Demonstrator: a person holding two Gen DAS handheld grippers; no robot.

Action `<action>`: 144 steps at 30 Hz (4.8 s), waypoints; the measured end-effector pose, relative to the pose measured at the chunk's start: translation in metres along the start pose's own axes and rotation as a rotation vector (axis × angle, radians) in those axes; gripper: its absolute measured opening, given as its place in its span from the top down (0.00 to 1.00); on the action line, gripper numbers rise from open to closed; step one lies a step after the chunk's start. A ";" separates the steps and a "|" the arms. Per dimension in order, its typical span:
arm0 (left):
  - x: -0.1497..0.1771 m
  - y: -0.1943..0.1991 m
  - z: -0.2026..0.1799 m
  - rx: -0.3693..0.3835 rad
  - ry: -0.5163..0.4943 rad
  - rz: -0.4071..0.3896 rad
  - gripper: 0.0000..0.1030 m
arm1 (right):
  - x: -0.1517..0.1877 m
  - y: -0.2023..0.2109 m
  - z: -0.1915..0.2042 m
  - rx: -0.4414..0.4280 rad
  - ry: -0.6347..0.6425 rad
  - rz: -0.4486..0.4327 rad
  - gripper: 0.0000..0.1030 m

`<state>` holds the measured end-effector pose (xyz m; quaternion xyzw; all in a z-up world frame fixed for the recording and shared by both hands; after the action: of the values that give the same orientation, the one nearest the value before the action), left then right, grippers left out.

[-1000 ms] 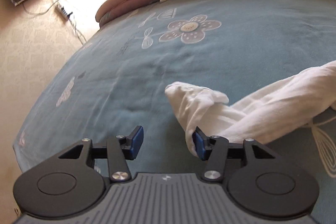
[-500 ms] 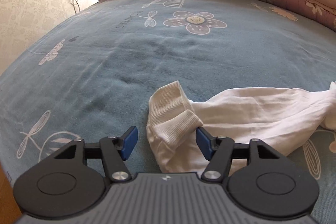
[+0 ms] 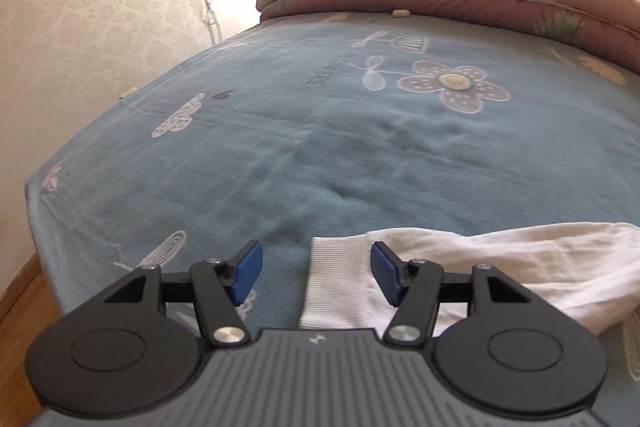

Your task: Fold clothes

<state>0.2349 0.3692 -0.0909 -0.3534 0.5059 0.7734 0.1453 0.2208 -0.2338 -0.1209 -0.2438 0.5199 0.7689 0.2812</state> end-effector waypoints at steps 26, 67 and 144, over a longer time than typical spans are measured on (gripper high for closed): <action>0.060 0.105 -0.320 0.661 -0.286 0.012 0.32 | 0.061 -0.007 0.114 -0.404 0.368 0.219 0.00; 0.101 0.150 -0.428 0.979 -0.669 -0.233 0.27 | -0.088 -0.068 0.036 -0.388 -0.032 0.150 0.00; 0.087 0.112 -0.314 1.024 -0.134 0.042 0.93 | 0.033 -0.004 -0.061 -0.241 -0.259 0.056 0.00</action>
<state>0.2331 0.0298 -0.1499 -0.1766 0.8162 0.4504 0.3160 0.2044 -0.2842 -0.1663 -0.1603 0.3898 0.8582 0.2930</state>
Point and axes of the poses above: each gripper's, at about its wrist camera, not at the fingertips, and y roughly against the way its jaws point, z to its left, x to its underside, the point moved 9 cm from there along -y, roughly the way its jaws point, and after that the axes turned 9 degrees about -y, right-handed, at the moved point
